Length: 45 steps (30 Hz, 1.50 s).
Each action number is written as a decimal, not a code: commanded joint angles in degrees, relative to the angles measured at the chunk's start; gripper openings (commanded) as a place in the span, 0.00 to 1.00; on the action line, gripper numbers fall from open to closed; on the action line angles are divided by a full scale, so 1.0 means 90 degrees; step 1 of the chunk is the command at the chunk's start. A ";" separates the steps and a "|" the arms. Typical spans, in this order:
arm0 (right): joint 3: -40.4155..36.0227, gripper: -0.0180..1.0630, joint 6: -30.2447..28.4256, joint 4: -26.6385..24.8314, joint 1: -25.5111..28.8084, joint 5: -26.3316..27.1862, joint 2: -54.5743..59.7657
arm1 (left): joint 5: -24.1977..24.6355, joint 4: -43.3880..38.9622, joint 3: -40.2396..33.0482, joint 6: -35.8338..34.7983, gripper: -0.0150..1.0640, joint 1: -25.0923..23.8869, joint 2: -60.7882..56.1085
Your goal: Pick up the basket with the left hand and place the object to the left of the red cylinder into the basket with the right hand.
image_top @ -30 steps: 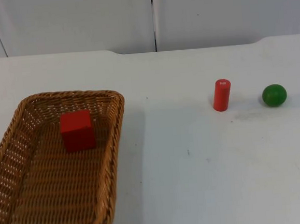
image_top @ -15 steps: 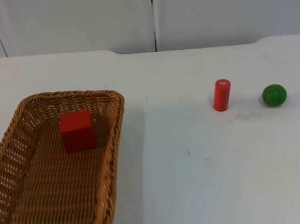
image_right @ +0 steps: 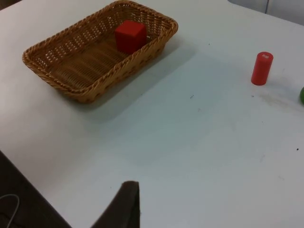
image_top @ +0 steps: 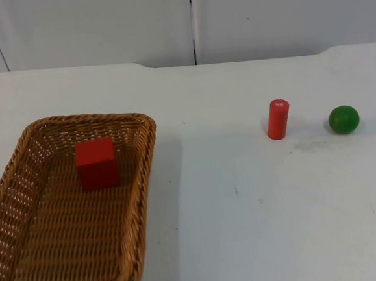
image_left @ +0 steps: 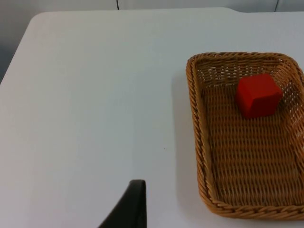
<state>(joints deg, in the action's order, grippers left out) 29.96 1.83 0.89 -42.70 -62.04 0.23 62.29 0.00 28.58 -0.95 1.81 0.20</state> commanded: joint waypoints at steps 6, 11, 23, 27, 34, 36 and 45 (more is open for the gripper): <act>-0.0045 0.99 -0.0068 -0.0005 0.0025 0.0024 -0.0026 | -0.0086 0.0040 -0.0023 0.0002 0.99 0.0015 -0.0022; -0.0045 0.99 -0.0305 -0.0099 0.0025 0.0024 -0.0026 | -0.0086 0.0040 -0.0023 0.0002 0.99 0.0015 -0.0022; -0.0045 0.99 -0.0305 -0.0099 0.0025 0.0024 -0.0026 | -0.0086 0.0040 -0.0023 0.0002 0.99 0.0015 -0.0022; -0.0045 0.99 -0.0305 -0.0099 0.0025 0.0024 -0.0026 | -0.0086 0.0040 -0.0023 0.0002 0.99 0.0015 -0.0022; -0.0045 0.99 -0.0305 -0.0099 0.0025 0.0024 -0.0026 | -0.0086 0.0040 -0.0023 0.0002 0.99 0.0015 -0.0022; -0.0045 0.99 -0.0304 -0.0099 0.0025 0.0024 -0.0026 | -0.0086 0.0040 -0.0023 0.0002 0.99 -0.0036 -0.0022; -0.0045 0.99 -0.0304 -0.0099 0.0038 0.0036 -0.0026 | -0.0086 0.0051 -0.0023 0.0002 0.99 -0.0528 -0.0022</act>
<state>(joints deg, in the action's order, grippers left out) 29.96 0.00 0.42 -42.70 -62.04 0.23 62.29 0.00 28.58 -0.95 -2.25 0.20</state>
